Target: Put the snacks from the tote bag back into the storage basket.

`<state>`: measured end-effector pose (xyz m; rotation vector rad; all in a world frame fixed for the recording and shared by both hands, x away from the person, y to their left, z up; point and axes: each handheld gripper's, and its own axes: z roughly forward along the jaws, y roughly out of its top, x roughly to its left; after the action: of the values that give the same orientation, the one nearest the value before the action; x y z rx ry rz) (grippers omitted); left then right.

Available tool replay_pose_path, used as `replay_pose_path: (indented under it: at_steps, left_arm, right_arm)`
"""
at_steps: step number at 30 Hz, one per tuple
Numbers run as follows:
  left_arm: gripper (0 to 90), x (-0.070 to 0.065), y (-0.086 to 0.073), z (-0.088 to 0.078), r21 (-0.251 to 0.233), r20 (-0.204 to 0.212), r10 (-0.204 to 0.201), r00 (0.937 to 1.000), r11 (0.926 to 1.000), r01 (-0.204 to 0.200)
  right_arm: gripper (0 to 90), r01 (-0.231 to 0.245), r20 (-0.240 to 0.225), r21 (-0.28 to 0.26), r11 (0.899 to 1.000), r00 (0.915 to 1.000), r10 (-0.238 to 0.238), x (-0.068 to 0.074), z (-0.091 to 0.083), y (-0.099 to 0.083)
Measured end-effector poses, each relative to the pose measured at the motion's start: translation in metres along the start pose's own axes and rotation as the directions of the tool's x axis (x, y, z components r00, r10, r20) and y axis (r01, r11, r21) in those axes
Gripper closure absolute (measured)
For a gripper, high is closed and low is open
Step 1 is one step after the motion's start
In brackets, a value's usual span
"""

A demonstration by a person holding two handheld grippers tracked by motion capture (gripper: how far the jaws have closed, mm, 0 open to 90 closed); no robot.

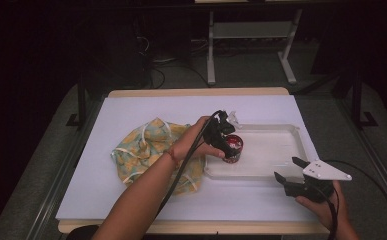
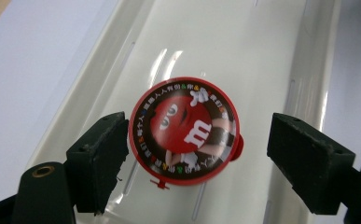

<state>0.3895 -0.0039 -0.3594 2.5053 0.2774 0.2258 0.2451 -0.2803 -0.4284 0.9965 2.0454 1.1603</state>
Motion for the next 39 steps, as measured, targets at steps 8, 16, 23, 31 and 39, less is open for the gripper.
replay_pose_path:
  at_steps: [8,16,23,31,39]
  left_arm:
    - [21.1,-0.002,-0.004,-0.011,-0.016,-0.006,0.020,0.9998,0.9997,-0.020]
    - [20.0,-0.004,-0.007,-0.019,-0.009,-0.009,0.037,0.9993,0.9993,-0.037]
    - [20.0,-0.005,-0.012,-0.029,-0.009,-0.016,0.052,0.9985,0.9986,-0.052]
    - [20.0,-0.008,-0.018,-0.039,-0.012,-0.028,0.060,0.9978,0.9981,-0.060]
    - [20.1,-0.010,-0.025,-0.047,-0.006,-0.040,0.071,0.9967,0.9974,-0.071]
  right_arm:
    - [21.6,0.002,-0.002,0.003,1.000,1.0000,-0.002,0.001,0.001,0.000]
    - [21.6,0.002,-0.003,0.005,1.000,1.0000,-0.002,0.000,0.001,0.000]
    - [21.6,0.002,-0.002,0.006,1.000,1.0000,-0.002,0.001,0.001,0.000]
    - [21.6,0.004,-0.002,0.006,1.000,1.0000,-0.004,0.001,0.001,0.001]
    - [21.6,0.006,-0.003,0.007,1.000,1.0000,-0.006,0.002,0.002,0.001]
